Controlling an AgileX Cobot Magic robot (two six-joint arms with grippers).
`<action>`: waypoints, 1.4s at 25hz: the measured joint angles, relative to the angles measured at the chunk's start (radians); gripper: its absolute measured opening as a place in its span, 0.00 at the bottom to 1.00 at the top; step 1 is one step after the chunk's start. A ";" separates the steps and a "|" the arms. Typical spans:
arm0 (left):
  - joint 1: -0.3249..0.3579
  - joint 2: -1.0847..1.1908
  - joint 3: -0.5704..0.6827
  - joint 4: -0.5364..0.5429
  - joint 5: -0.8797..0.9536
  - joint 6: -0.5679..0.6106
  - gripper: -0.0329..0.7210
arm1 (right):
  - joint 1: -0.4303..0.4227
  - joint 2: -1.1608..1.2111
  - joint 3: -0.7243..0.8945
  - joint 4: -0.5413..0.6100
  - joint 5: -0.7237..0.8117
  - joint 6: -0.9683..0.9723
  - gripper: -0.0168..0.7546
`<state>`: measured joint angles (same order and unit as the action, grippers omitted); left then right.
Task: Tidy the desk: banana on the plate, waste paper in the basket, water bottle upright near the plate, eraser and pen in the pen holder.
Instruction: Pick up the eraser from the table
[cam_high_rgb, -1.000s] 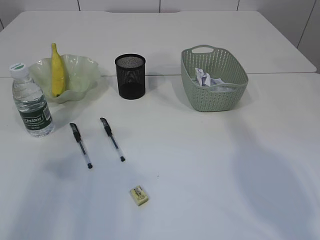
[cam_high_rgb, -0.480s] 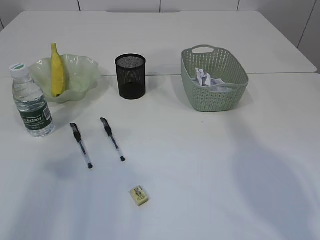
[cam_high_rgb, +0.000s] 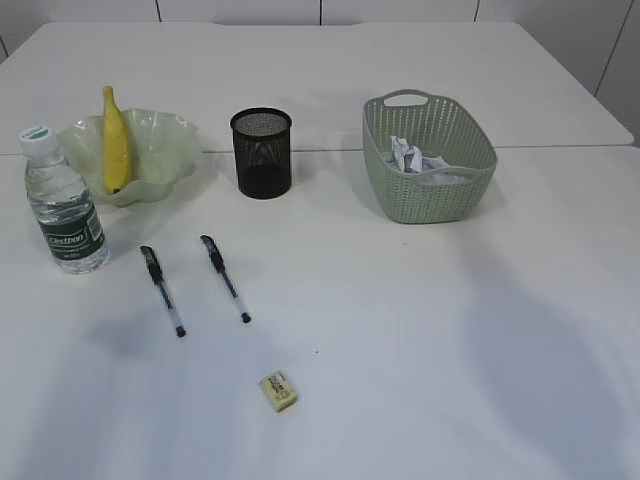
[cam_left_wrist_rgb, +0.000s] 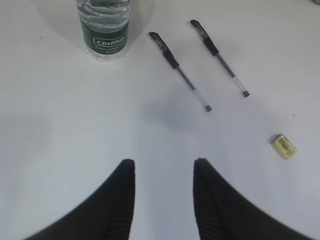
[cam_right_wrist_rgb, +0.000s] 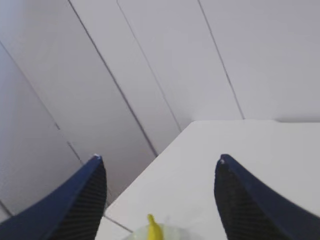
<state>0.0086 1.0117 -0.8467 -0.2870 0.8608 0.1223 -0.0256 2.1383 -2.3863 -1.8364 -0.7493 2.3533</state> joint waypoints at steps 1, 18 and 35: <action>0.000 0.000 0.000 0.000 0.000 0.000 0.41 | 0.000 0.000 0.002 0.000 0.025 -0.031 0.67; 0.000 0.000 0.000 0.000 0.000 0.000 0.40 | 0.037 0.000 0.070 0.530 0.394 -0.751 0.67; 0.000 0.000 0.000 0.000 0.000 0.000 0.40 | 0.194 0.000 0.093 0.933 0.962 -1.383 0.67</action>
<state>0.0086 1.0117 -0.8467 -0.2870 0.8608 0.1223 0.1688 2.1383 -2.2935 -0.9031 0.2126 0.9705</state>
